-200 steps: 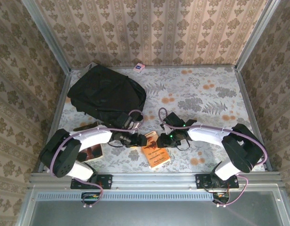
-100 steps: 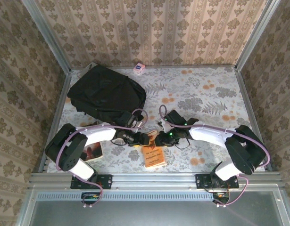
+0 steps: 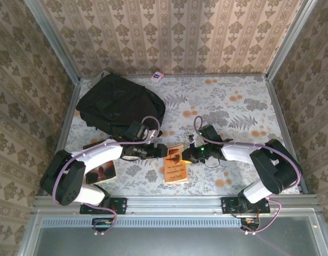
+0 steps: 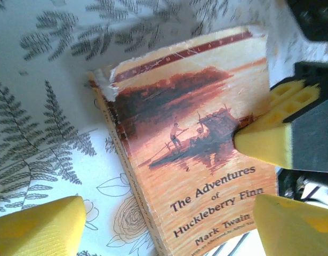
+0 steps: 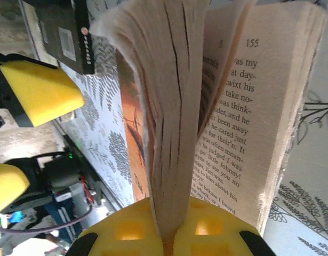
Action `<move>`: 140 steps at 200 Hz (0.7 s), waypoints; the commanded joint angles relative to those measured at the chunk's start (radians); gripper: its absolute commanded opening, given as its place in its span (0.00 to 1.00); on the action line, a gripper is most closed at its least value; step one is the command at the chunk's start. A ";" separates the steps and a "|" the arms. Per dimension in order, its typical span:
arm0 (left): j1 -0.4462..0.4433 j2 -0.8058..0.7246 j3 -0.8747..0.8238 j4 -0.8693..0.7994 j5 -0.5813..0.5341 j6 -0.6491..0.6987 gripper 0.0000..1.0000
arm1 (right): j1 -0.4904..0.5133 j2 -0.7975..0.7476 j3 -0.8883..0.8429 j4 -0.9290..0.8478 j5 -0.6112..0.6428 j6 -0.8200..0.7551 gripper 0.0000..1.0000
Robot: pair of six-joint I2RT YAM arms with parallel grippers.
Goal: Pack books, pencil case, and school supplies into a backpack
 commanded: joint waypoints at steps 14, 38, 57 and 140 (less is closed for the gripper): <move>0.014 0.030 -0.017 0.066 0.087 -0.046 0.88 | -0.021 -0.029 -0.051 0.306 -0.132 0.105 0.00; 0.023 0.049 -0.016 0.082 0.091 -0.060 0.91 | -0.032 -0.036 -0.077 0.404 -0.153 0.154 0.00; 0.026 0.057 -0.015 0.085 0.084 -0.064 0.92 | -0.038 -0.047 -0.087 0.432 -0.160 0.168 0.00; 0.046 0.116 -0.032 0.360 0.212 -0.211 0.88 | -0.043 -0.036 -0.122 0.606 -0.153 0.289 0.00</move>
